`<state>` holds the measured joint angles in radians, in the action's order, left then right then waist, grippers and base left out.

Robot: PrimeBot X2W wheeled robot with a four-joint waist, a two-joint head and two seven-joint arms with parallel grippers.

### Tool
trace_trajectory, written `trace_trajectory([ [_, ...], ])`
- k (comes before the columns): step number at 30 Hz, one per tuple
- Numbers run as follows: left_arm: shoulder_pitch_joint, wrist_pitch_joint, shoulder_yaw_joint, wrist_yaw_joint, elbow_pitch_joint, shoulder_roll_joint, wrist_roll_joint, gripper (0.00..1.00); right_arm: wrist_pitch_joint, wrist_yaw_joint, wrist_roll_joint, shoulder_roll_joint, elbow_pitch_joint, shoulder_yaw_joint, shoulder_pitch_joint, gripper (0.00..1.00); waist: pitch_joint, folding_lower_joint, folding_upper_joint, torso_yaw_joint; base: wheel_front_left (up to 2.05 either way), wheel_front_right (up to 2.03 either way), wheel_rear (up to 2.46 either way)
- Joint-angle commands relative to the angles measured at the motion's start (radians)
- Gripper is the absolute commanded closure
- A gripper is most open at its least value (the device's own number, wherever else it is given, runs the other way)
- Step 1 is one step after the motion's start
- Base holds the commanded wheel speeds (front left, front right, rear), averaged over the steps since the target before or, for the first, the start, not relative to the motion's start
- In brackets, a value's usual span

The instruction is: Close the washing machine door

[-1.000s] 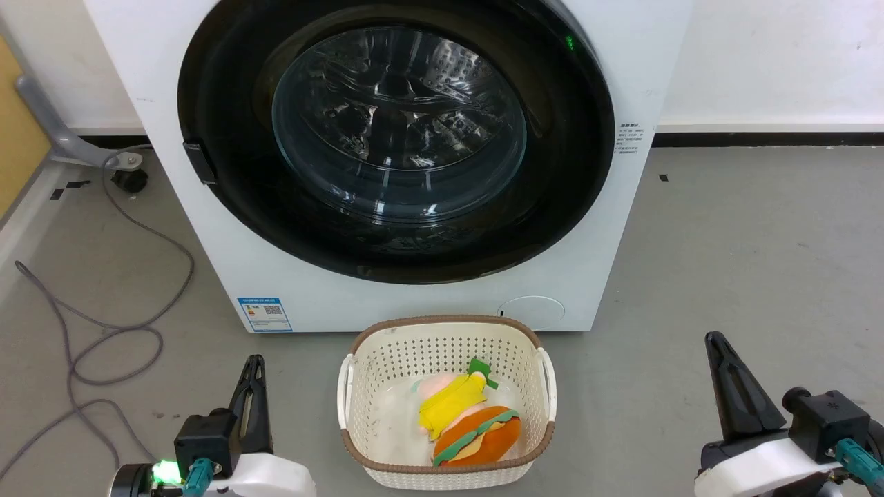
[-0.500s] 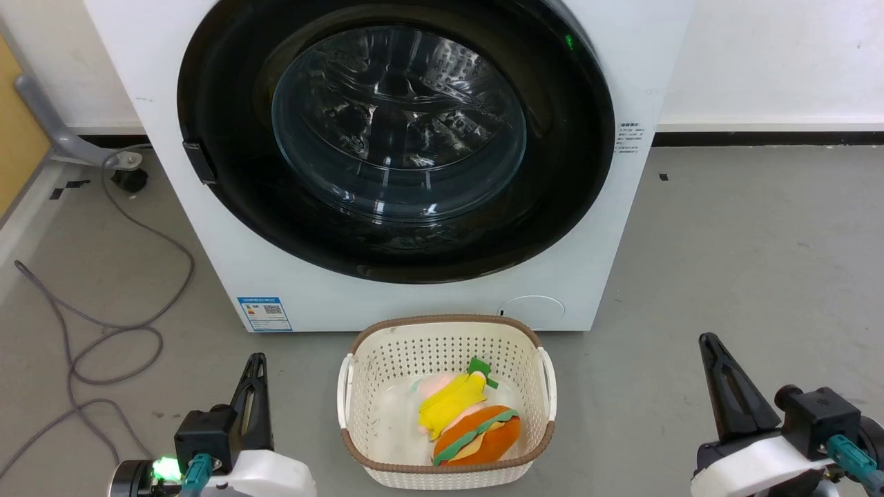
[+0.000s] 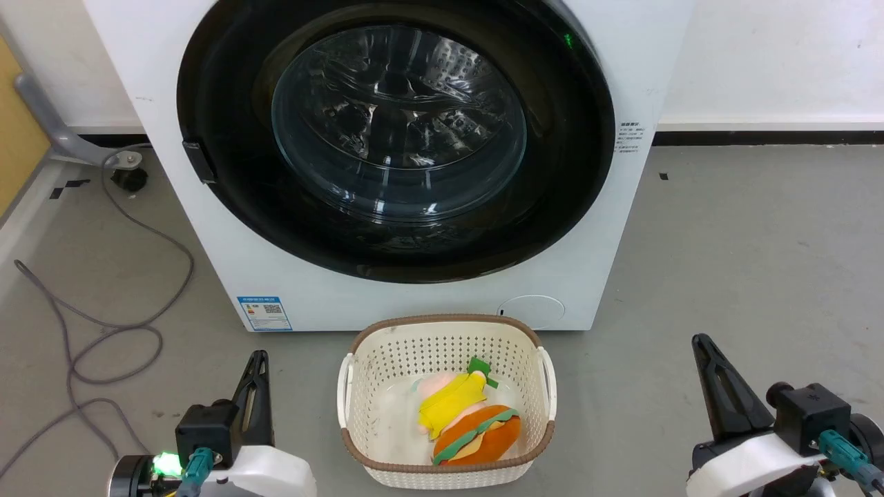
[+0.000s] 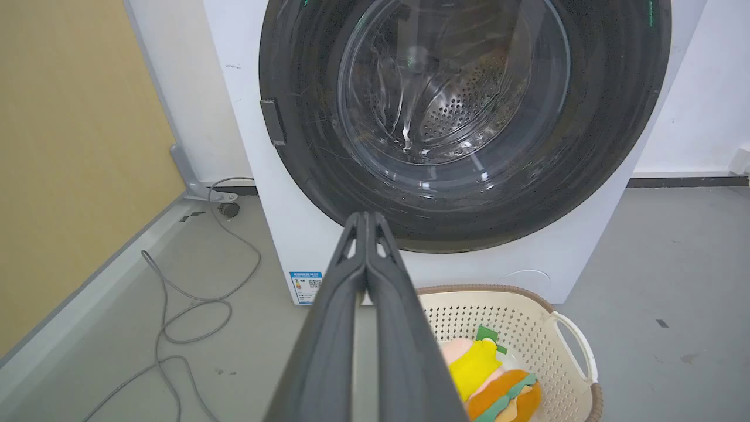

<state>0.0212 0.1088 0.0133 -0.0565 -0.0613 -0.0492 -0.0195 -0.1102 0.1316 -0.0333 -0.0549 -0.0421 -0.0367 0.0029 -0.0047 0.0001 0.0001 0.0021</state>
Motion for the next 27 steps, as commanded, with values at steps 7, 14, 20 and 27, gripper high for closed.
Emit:
trace_trajectory([
  [7,-0.012,-0.017,-0.005,0.013,0.014,-0.001,0.009,1.0,0.018,-0.001,0.008,0.003,0.013,0.007,-0.001,1.0,0.001,-0.0001,-0.0001,0.0,0.0,0.0,0.0],
  [14,-0.013,-0.029,-0.006,0.019,0.02,-0.001,0.01,1.0,0.03,-0.001,0.011,0.003,0.017,0.011,-0.002,1.0,0.001,-0.0001,-0.0001,-0.001,0.0,0.0,0.0],
  [20,-0.014,-0.042,-0.008,0.025,0.027,-0.001,0.012,1.0,0.042,-0.001,0.015,0.003,0.021,0.015,-0.002,1.0,0.002,-0.0001,-0.0001,-0.001,0.0,0.0,0.0],
  [27,-0.016,-0.056,-0.009,0.031,0.034,-0.001,0.013,1.0,0.057,-0.001,0.019,0.004,0.026,0.019,-0.002,1.0,0.002,-0.0001,-0.0001,-0.001,0.0,0.0,0.0],
])
